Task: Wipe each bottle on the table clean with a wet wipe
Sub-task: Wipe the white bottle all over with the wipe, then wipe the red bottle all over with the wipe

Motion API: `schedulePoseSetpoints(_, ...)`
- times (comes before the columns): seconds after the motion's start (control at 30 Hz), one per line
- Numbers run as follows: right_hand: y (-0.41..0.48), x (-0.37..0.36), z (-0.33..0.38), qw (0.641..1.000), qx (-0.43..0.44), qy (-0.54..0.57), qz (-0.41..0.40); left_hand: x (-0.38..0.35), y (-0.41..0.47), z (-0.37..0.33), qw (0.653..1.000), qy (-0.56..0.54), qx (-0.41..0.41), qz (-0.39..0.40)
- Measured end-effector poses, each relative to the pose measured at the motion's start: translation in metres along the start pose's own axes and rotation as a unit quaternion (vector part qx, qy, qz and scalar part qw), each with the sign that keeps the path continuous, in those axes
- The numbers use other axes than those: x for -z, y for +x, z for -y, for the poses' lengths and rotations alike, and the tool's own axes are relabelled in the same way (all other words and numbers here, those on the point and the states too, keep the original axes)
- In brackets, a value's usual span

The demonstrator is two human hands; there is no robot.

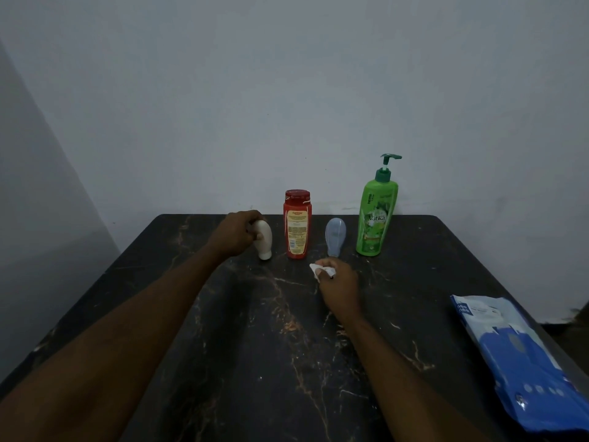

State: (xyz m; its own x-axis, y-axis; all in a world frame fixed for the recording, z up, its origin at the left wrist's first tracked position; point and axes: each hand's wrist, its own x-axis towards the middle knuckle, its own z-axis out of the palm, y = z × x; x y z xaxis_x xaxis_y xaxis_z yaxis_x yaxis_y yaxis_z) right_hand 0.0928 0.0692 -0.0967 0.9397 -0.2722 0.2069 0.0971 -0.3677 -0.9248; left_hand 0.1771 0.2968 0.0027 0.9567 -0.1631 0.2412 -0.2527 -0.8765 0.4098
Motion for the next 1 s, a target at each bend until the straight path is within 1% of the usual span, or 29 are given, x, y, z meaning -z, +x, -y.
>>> schedulePoseSetpoints(0.23, 0.0001, 0.0002, 0.0016, 1.000, -0.013, 0.001, 0.005, -0.0047, 0.0035, -0.0022, 1.000, 0.001, 0.002, 0.006)
schedulePoseSetpoints(0.43, 0.0003, -0.0001, 0.0026, 1.000, -0.026, 0.009, 0.003, -0.0060, 0.0054, -0.0028, 0.999, 0.017, 0.002, 0.028)
schedulePoseSetpoints(1.0, 0.0013, -0.0001, 0.0017, 1.000, -0.020, 0.011, 0.006, -0.0037, 0.0089, -0.0022, 0.997, 0.034, -0.002, 0.064)
